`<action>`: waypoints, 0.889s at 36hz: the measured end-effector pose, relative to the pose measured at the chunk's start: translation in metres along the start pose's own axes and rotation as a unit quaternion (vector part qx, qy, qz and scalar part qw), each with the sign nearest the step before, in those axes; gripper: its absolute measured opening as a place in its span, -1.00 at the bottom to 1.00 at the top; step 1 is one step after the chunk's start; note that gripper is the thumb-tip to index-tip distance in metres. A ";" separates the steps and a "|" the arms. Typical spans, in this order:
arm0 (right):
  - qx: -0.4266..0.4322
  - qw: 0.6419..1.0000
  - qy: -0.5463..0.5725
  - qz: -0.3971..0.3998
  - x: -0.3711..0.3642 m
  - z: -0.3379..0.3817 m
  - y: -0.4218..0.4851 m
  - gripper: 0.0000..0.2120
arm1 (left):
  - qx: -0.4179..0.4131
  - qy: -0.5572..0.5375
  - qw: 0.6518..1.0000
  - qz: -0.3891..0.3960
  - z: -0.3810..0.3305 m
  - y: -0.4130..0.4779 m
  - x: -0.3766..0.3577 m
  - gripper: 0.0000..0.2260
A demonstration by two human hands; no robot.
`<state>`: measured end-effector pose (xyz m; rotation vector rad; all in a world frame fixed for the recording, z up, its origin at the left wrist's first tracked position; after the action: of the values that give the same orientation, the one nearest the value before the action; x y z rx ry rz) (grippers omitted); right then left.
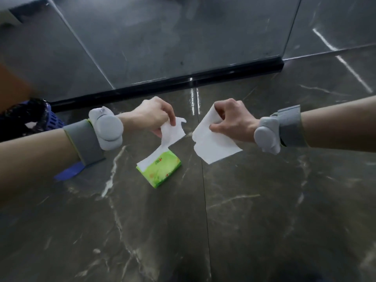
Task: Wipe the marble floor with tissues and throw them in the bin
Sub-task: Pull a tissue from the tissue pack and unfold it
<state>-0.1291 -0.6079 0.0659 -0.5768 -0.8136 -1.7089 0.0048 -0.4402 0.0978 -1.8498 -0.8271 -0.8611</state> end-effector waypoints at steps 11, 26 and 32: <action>0.050 0.998 0.003 -0.029 -0.001 0.020 -0.007 -0.76 | 0.005 -0.197 0.957 0.212 -0.006 -0.016 -0.031 -0.66; 0.267 0.944 -0.154 0.121 -0.037 0.059 -0.016 -0.60 | 0.161 -0.417 0.845 0.294 0.013 -0.013 -0.051 -0.86; 0.312 0.913 -0.206 0.163 -0.044 0.060 -0.018 -0.52 | 0.145 -0.352 0.879 0.288 0.014 -0.007 -0.053 -0.55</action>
<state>-0.1361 -0.5319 0.0680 -0.5859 -1.4054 -0.9460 -0.0266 -0.4344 0.0521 -1.9731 -0.7000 0.3305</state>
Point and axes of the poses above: each hand's wrist, its own y-axis towards the middle knuckle, its own x-axis out of the back of the hand, z = x × y, the point moved 7 cm from there along y, towards the middle knuckle, and after that the axes turned 15 degrees about x, right-handed, at the moved point
